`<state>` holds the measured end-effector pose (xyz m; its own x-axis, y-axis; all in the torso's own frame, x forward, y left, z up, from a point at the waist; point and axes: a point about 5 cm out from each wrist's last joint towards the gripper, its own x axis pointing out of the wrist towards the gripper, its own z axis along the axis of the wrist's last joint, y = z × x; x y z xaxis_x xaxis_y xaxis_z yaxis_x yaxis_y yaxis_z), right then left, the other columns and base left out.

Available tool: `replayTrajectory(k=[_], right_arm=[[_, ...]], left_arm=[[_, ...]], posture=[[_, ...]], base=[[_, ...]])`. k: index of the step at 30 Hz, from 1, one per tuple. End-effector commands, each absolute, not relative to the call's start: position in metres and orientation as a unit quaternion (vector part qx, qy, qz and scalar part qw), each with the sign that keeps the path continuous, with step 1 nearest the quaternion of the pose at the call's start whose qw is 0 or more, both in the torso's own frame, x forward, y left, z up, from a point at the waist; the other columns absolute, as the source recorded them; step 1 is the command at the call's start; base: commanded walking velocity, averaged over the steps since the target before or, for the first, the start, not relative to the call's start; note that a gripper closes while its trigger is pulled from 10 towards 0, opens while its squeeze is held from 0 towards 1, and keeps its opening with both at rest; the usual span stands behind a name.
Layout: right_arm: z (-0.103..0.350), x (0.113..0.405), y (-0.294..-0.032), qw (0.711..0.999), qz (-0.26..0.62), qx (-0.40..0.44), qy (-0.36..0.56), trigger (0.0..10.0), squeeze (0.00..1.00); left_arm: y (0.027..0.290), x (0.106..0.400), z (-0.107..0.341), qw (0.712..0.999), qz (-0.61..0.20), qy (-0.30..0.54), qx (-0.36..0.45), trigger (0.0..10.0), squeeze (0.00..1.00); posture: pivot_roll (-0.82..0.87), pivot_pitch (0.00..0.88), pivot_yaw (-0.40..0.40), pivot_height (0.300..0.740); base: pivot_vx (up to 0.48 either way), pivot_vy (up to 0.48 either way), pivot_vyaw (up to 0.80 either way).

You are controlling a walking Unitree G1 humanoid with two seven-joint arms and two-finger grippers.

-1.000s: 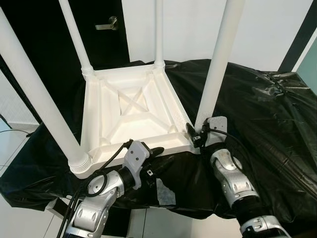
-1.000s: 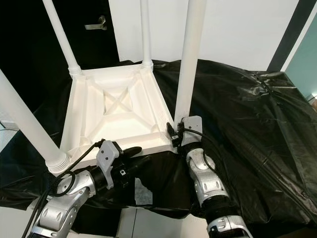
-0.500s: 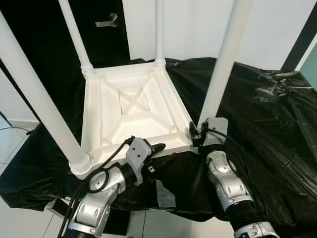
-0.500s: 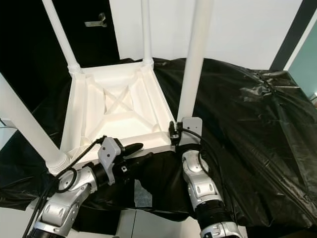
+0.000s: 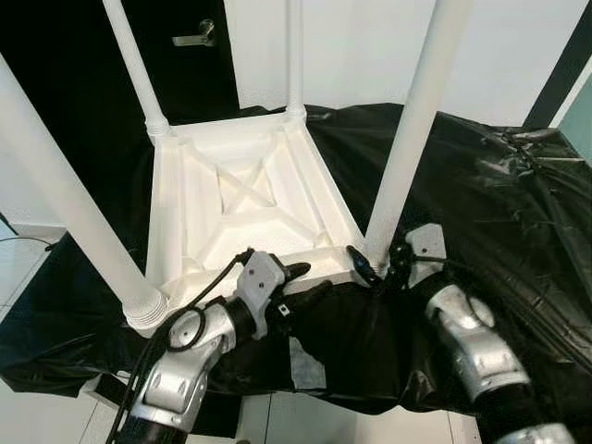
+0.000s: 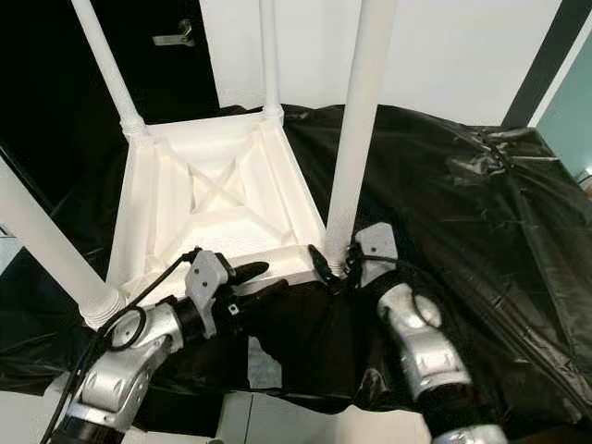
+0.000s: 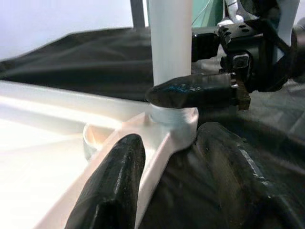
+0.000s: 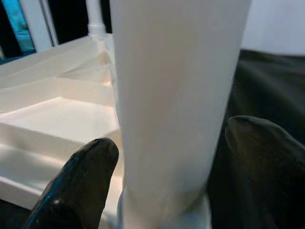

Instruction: Building children table

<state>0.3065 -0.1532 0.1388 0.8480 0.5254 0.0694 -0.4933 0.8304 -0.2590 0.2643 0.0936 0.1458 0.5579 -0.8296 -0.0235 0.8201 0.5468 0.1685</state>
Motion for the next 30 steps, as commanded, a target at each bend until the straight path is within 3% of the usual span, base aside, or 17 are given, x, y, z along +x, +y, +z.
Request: replayTrajectory(k=[1, 7, 8, 15, 21, 22, 23, 30], right_arm=[[0.142, 0.309, -0.156, 0.943, 0.304, -0.116, -0.064, 10.0, 0.0], [0.146, 0.32, -0.161, 0.932, 0.327, -0.145, -0.057, 10.0, 0.0], [0.144, 0.321, -0.159, 0.929, 0.336, -0.144, -0.052, 0.0, 0.0], [0.133, 0.321, -0.153, 0.931, 0.334, -0.145, -0.039, 0.0, 0.0], [0.121, 0.32, -0.15, 0.95, 0.283, -0.131, -0.023, 0.0, 0.0], [0.119, 0.319, -0.147, 0.956, 0.266, -0.124, -0.021, 6.6, 0.0], [0.118, 0.318, -0.144, 0.961, 0.25, -0.119, -0.021, 10.0, 0.0], [0.115, 0.317, -0.137, 0.989, 0.122, -0.078, -0.012, 10.0, 0.0]], left_arm=[[0.099, 0.269, 0.148, 0.889, -0.45, -0.03, 0.079, 10.0, 0.0], [0.101, 0.272, 0.149, 0.891, -0.446, -0.031, 0.077, 10.0, 0.0], [0.099, 0.271, 0.149, 0.889, -0.45, -0.031, 0.079, 10.0, 0.0], [0.099, 0.274, 0.149, 0.89, -0.448, -0.033, 0.079, 10.0, 0.0], [0.1, 0.273, 0.148, 0.891, -0.446, -0.033, 0.079, 10.0, 0.0], [0.101, 0.273, 0.148, 0.892, -0.445, -0.032, 0.079, 10.0, 0.0], [0.101, 0.273, 0.148, 0.892, -0.444, -0.032, 0.078, 10.0, 0.0], [0.099, 0.272, 0.147, 0.892, -0.445, -0.03, 0.073, 10.0, 0.0]], posture=[[0.01, 0.0, 0.022, 0.74], [0.01, 0.0, 0.028, 0.74], [0.01, 0.0, 0.028, 0.74], [0.03, 0.0, 0.02, 0.74], [0.04, 0.0, 0.016, 0.74], [0.04, 0.0, 0.018, 0.74], [0.04, 0.0, 0.019, 0.74], [0.04, 0.0, 0.021, 0.74]], base=[[0.0, 0.0, 0.0], [0.0, 0.0, 0.0], [0.0, 0.0, 0.0], [0.0, 0.0, 0.0], [0.0, 0.0, 0.0], [0.0, 0.0, 0.0], [0.0, 0.0, 0.0], [0.0, 0.0, 0.0]])
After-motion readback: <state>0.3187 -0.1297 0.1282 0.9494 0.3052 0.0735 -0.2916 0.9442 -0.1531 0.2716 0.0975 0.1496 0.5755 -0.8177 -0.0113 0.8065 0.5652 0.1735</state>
